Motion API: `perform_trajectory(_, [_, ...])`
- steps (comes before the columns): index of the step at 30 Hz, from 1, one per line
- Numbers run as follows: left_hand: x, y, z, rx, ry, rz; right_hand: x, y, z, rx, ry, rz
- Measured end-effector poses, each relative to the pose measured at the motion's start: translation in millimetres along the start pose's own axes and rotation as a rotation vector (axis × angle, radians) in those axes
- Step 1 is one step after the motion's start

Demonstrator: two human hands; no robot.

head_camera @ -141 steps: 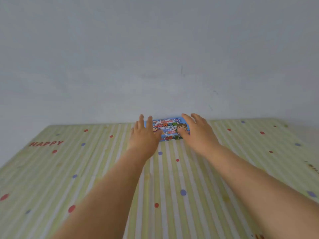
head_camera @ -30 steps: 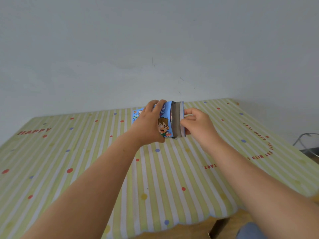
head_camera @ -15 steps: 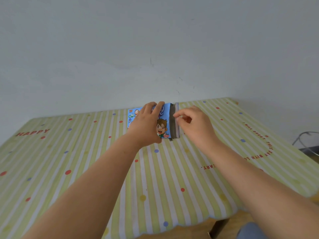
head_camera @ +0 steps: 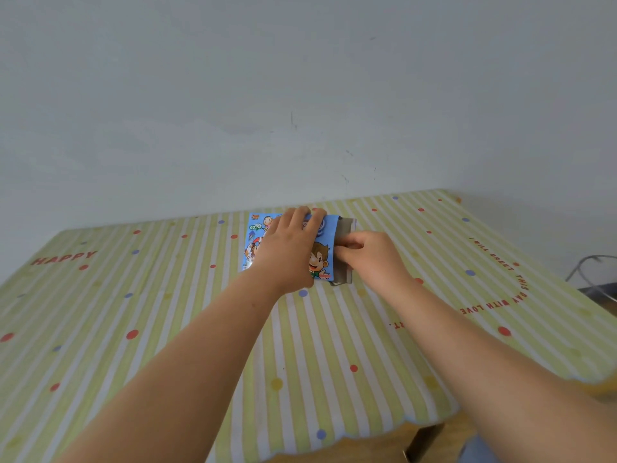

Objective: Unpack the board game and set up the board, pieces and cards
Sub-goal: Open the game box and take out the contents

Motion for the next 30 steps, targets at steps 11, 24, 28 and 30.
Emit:
perform_trajectory(11, [0,8,-1,0.06,-0.006,-0.078,-3,11,-1,0.151,-0.075,-0.181])
perform_trajectory(24, [-2,-6,-6,0.018,-0.137,-0.015,-12,28,4,0.326,0.034,-0.151])
perform_trajectory(28, [3,-12,-11,-0.01,-0.175,-0.032,-17,35,4,0.357,0.03,-0.114])
perform_trajectory(30, [5,-14,-12,-0.019,-0.205,-0.045,-21,38,4,0.391,0.031,-0.107])
Point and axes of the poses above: each hand's wrist, its own z-axis away from the middle knuckle, its own x-axis out of the palm, y = z × x, the point moved 5 cm from there along -z, towards the middle knuckle, and after that the axes turned 14 degrees about -x, right-handed, at the moved point
